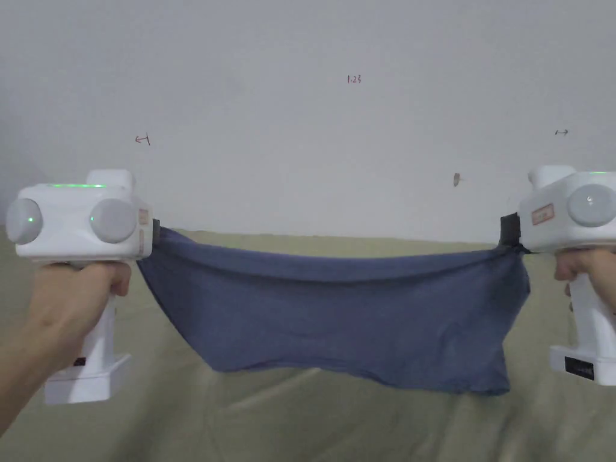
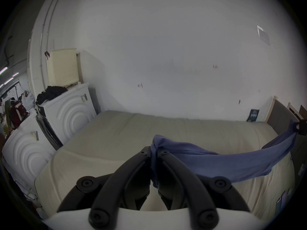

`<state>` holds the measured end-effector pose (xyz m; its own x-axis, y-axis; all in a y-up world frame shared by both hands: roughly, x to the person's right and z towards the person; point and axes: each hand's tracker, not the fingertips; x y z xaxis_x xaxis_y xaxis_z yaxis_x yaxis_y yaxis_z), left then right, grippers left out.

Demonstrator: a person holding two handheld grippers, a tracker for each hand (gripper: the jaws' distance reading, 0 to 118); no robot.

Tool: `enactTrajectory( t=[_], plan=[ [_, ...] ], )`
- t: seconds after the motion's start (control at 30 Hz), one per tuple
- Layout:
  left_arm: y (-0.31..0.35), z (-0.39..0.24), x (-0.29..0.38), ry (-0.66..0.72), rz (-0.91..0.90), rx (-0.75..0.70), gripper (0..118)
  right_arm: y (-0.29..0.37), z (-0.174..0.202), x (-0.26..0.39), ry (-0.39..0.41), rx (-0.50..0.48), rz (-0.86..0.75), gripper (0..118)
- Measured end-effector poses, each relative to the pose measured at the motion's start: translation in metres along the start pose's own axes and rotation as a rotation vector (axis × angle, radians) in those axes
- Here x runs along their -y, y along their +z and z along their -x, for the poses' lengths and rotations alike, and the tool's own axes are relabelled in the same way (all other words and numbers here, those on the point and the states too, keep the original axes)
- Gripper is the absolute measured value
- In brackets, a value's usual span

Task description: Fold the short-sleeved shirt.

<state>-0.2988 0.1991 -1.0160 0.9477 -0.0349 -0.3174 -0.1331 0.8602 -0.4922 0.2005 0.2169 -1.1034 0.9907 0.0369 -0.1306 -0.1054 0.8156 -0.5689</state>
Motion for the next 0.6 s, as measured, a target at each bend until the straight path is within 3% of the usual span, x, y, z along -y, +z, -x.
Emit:
enactTrajectory(
  t=[0.07,0.1,0.17,0.23,0.4,0.6],
  plan=[
    [-0.008,0.003,0.032,-0.021,0.032,0.023,6,-0.004,-0.001,0.032,-0.024,-0.016,0.035,2],
    [-0.007,0.004,0.050,-0.032,0.049,0.025,6,-0.007,-0.006,0.051,-0.073,-0.048,0.023,2],
    [0.001,0.010,0.085,-0.027,0.066,0.035,6,0.000,-0.007,0.086,-0.073,-0.065,0.071,2],
    [0.020,0.018,0.122,-0.024,0.087,0.045,6,0.024,-0.007,0.127,-0.068,-0.073,0.100,2],
    [0.075,0.037,0.195,0.017,0.173,0.082,6,0.068,-0.017,0.215,-0.194,-0.106,0.144,2],
    [0.135,0.056,0.259,0.069,0.273,0.094,6,0.126,-0.021,0.297,-0.278,-0.123,0.185,2]
  ],
)
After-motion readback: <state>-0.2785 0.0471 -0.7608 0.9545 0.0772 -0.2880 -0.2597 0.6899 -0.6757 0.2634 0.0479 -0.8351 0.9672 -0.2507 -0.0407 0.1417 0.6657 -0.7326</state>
